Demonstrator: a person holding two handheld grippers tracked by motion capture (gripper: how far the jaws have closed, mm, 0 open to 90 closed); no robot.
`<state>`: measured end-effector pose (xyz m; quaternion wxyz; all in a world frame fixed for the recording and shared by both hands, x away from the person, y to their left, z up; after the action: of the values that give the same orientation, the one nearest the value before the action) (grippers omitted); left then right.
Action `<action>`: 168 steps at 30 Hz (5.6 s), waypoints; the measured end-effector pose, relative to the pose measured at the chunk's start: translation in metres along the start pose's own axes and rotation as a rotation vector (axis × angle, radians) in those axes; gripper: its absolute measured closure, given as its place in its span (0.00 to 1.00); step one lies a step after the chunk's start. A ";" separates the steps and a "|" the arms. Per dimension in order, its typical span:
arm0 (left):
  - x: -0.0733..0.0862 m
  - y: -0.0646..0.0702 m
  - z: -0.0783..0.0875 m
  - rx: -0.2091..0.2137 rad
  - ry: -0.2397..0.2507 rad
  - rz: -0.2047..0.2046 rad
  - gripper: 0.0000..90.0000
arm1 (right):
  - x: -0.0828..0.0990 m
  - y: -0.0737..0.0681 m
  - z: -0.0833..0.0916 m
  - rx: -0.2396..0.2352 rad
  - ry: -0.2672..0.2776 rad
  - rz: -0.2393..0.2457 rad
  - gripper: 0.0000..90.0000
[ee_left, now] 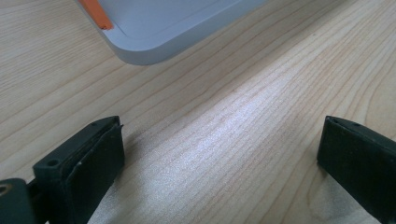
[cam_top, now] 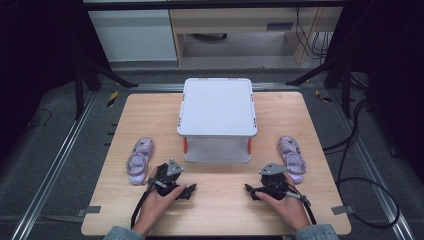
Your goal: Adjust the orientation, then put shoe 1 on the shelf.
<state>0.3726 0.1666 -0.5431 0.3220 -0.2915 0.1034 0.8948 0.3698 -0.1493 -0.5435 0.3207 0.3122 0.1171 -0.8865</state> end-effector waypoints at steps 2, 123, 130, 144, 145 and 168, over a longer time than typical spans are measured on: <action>0.000 0.001 0.003 -0.005 -0.012 -0.006 0.03 | 0.000 0.000 0.000 0.002 0.001 -0.002 0.15; 0.013 0.014 0.048 0.063 0.031 0.057 0.84 | 0.000 -0.002 0.004 -0.006 -0.016 0.018 0.22; 0.008 0.016 0.057 0.069 0.066 0.088 0.86 | -0.009 -0.003 0.020 -0.010 0.048 -0.002 0.40; -0.019 0.027 0.072 0.077 0.112 0.063 0.86 | -0.048 0.001 0.072 -0.011 0.197 0.031 0.80; -0.021 0.027 0.071 0.078 0.110 0.060 0.86 | -0.051 0.003 0.075 -0.009 0.210 0.030 0.82; -0.080 0.008 0.035 -0.010 0.112 0.081 0.87 | -0.146 0.013 0.108 -0.019 0.323 0.040 0.93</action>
<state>0.4011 0.1324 -0.4677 0.2778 -0.3384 0.1285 0.8898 0.4143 -0.1312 -0.3682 0.3184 0.4499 0.1693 -0.8170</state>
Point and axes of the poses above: each handheld gripper's, and its own axes: z roughly backward along the jaws, x roughly out of its underside, y roughly to its right, the point moved 4 cm from there along -z, roughly forward along the jaws, and after that the axes turned 8 degrees about -y, right-handed, at the moved point
